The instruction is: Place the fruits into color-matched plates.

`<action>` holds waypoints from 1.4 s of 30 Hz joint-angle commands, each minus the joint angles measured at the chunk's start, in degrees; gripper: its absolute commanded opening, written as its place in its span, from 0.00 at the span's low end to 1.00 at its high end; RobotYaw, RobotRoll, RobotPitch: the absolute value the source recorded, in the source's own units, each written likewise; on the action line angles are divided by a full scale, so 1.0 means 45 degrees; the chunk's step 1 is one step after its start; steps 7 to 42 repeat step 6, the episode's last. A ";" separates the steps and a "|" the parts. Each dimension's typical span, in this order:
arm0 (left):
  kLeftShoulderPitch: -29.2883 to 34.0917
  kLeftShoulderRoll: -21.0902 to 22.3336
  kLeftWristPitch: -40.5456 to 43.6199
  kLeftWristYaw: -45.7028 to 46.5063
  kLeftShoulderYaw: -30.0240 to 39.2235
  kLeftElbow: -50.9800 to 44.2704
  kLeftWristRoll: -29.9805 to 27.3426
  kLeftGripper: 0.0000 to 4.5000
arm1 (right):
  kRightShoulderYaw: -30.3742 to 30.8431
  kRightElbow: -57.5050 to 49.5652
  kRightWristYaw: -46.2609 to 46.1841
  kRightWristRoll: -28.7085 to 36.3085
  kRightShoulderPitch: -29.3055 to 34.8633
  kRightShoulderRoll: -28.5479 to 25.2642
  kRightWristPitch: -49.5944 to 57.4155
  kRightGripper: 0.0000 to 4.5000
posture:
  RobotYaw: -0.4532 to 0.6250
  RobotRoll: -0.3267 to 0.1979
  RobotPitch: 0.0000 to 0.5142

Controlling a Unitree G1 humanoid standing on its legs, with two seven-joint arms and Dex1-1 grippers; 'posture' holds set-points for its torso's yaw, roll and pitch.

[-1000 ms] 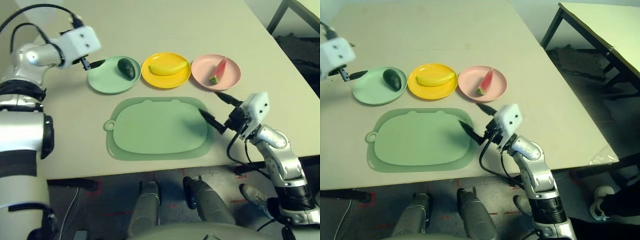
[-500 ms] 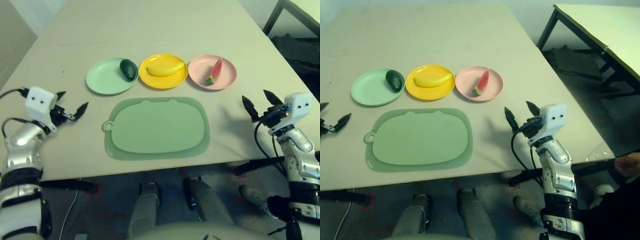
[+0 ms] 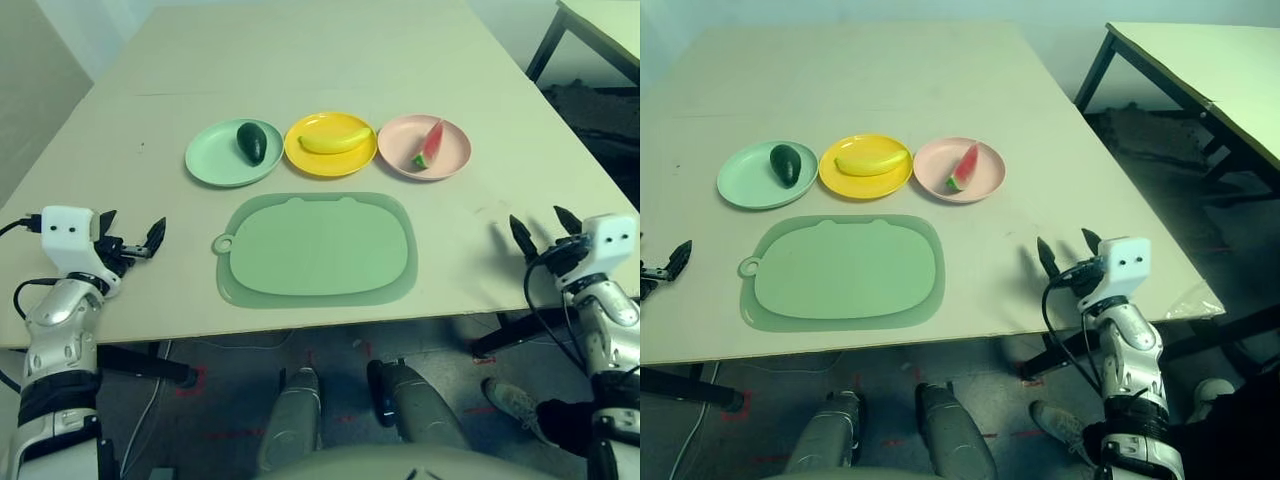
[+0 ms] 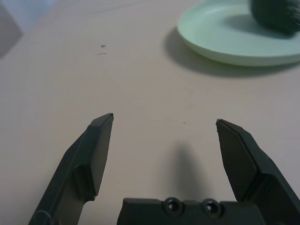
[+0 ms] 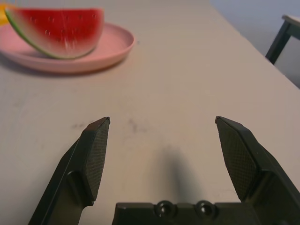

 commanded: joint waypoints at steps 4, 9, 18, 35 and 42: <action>0.0558 0.0078 0.0485 0.0307 0.0512 -0.0747 -0.0245 0.99 | -0.0157 0.0950 0.0431 0.0317 -0.0328 0.0051 -0.0537 1.00 | 0.44 0.62 0.30; 0.0527 0.0101 0.0575 0.0321 0.0524 -0.0808 -0.0226 0.99 | -0.0122 0.1108 0.0433 0.0279 -0.0406 0.0068 -0.0636 1.00 | 0.44 0.62 0.30; 0.0527 0.0101 0.0575 0.0321 0.0524 -0.0808 -0.0226 0.99 | -0.0122 0.1108 0.0433 0.0279 -0.0406 0.0068 -0.0636 1.00 | 0.44 0.62 0.30; 0.0527 0.0101 0.0575 0.0321 0.0524 -0.0808 -0.0226 0.99 | -0.0122 0.1108 0.0433 0.0279 -0.0406 0.0068 -0.0636 1.00 | 0.44 0.62 0.30; 0.0527 0.0101 0.0575 0.0321 0.0524 -0.0808 -0.0226 0.99 | -0.0122 0.1108 0.0433 0.0279 -0.0406 0.0068 -0.0636 1.00 | 0.44 0.62 0.30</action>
